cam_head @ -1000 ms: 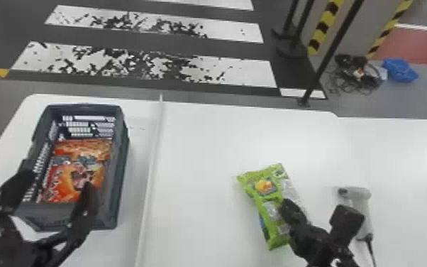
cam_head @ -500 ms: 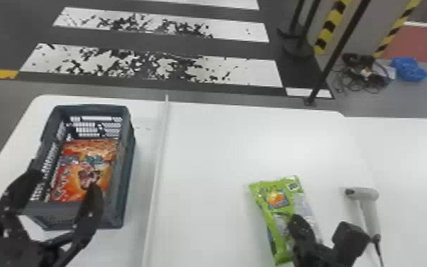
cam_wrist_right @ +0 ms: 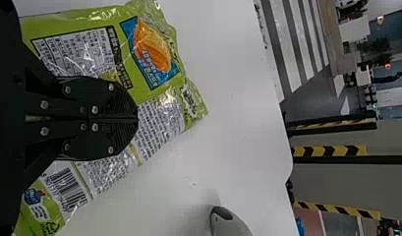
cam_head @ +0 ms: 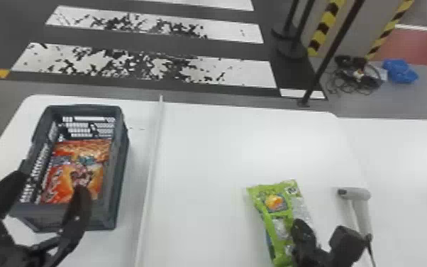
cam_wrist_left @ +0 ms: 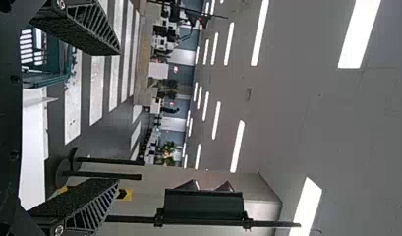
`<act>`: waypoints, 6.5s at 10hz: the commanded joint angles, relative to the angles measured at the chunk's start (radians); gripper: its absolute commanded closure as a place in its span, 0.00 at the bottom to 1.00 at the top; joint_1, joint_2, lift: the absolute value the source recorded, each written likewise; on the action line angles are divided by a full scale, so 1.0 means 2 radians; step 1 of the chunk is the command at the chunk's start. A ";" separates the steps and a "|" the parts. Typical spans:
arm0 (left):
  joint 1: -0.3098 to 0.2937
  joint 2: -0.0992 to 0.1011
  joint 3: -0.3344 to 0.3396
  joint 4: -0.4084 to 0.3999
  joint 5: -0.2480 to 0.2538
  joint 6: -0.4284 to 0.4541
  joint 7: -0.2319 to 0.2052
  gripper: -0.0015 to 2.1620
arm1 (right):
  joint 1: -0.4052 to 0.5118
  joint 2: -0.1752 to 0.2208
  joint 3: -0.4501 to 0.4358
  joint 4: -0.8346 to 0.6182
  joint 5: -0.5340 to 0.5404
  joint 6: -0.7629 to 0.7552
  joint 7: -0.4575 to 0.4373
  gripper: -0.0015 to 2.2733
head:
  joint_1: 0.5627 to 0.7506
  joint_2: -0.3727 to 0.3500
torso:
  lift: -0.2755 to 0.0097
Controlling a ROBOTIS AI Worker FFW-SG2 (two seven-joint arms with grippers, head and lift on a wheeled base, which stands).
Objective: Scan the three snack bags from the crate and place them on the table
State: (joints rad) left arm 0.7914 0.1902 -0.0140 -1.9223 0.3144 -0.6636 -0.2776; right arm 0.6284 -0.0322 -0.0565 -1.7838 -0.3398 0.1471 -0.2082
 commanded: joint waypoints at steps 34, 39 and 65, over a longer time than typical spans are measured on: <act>0.002 0.002 -0.003 0.004 0.005 -0.026 -0.007 0.03 | 0.006 -0.007 0.064 -0.110 0.063 -0.025 0.053 0.55 | 0.70 0.62 | 0.84; 0.002 0.002 -0.008 0.002 0.002 -0.020 -0.002 0.03 | 0.009 -0.009 -0.131 -0.104 0.040 0.047 0.164 0.02 | 0.70 0.30 | 0.84; -0.005 -0.006 -0.032 -0.064 -0.004 0.264 0.061 0.03 | 0.109 -0.009 -0.213 -0.010 -0.020 -0.092 0.294 0.97 | 0.70 0.03 | 0.84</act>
State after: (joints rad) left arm 0.7887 0.1793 -0.0691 -2.0576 0.3143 -0.1357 -0.1580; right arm 0.8320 -0.0508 -0.4819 -1.7999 -0.3665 -0.0425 0.3776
